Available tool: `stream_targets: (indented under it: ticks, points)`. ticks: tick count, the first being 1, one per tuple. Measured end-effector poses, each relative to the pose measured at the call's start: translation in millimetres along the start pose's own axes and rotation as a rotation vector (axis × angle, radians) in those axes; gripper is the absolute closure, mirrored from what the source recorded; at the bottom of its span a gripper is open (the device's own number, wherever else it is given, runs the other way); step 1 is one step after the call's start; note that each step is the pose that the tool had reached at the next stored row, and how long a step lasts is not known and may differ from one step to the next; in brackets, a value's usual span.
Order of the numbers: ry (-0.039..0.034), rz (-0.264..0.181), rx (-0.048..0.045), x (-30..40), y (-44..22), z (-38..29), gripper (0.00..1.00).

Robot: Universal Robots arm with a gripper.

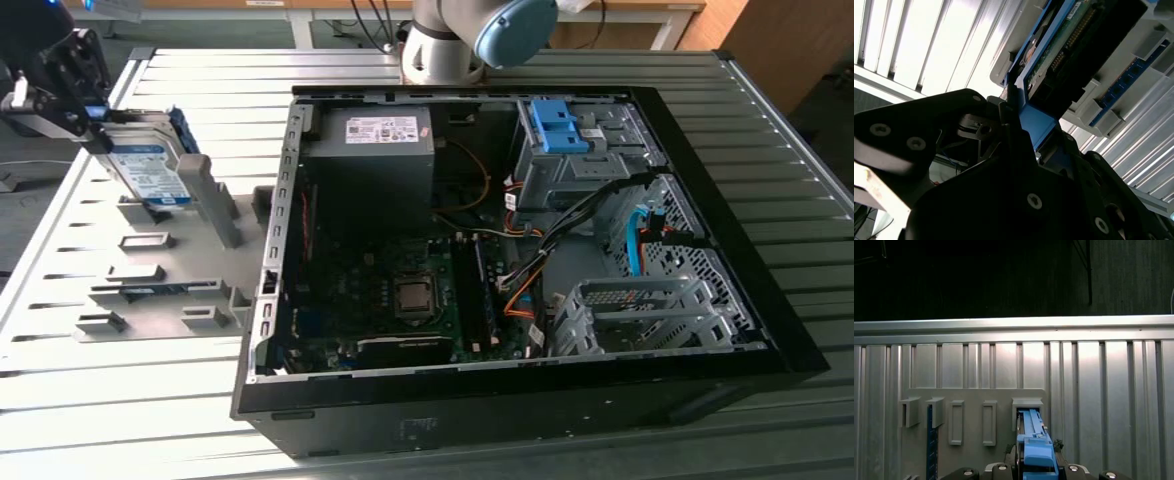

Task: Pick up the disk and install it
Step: 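Pick up the disk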

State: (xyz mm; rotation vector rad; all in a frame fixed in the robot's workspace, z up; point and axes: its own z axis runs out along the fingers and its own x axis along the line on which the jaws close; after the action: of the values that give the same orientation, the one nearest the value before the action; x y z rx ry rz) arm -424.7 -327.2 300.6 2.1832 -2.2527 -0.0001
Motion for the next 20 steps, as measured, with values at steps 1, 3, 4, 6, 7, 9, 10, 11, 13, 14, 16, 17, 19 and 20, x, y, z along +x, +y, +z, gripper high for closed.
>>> stream_targets:
  ticks: [1, 3, 4, 6, 7, 9, 10, 11, 13, 14, 16, 17, 19, 20]
  points:
    - [0.0, 0.0, 0.0, 0.0, 0.0, -0.4, 0.64]
    - [-0.0001, 0.0, 0.0002, 0.0, 0.0, -1.0, 0.64]
    - [-0.0001, 0.0, 0.0002, 0.0, 0.0, -1.2, 0.64]
    - [0.0, 0.0, 0.0, 0.0, 0.0, -1.9, 0.64]
    - [0.0, 0.0, 0.0, 0.0, 0.0, -2.2, 0.64]
    - [0.0, 0.0, 0.0001, 0.0, 0.0, -2.9, 0.64]
    - [-0.0001, 0.0, 0.0001, 0.0, 0.0, -3.4, 0.64]
    - [0.0, 0.0, 0.0001, 0.0, 0.0, -3.7, 0.64]
    - [-0.0001, 0.0, 0.0002, 0.0, 0.0, -4.3, 0.64]
    - [0.0, 0.0, 0.0, 0.0, 0.0, -4.8, 0.64]
    - [0.0, 0.0, 0.0, 0.0, 0.0, -5.8, 0.64]
    - [-0.0001, 0.0, 0.0002, 0.0, 0.0, -6.2, 0.64]
    - [-0.0001, 0.0, 0.0001, 0.0, 0.0, -6.9, 0.64]
    - [-0.0001, 0.0, 0.0002, 0.0, 0.0, -7.2, 0.64]
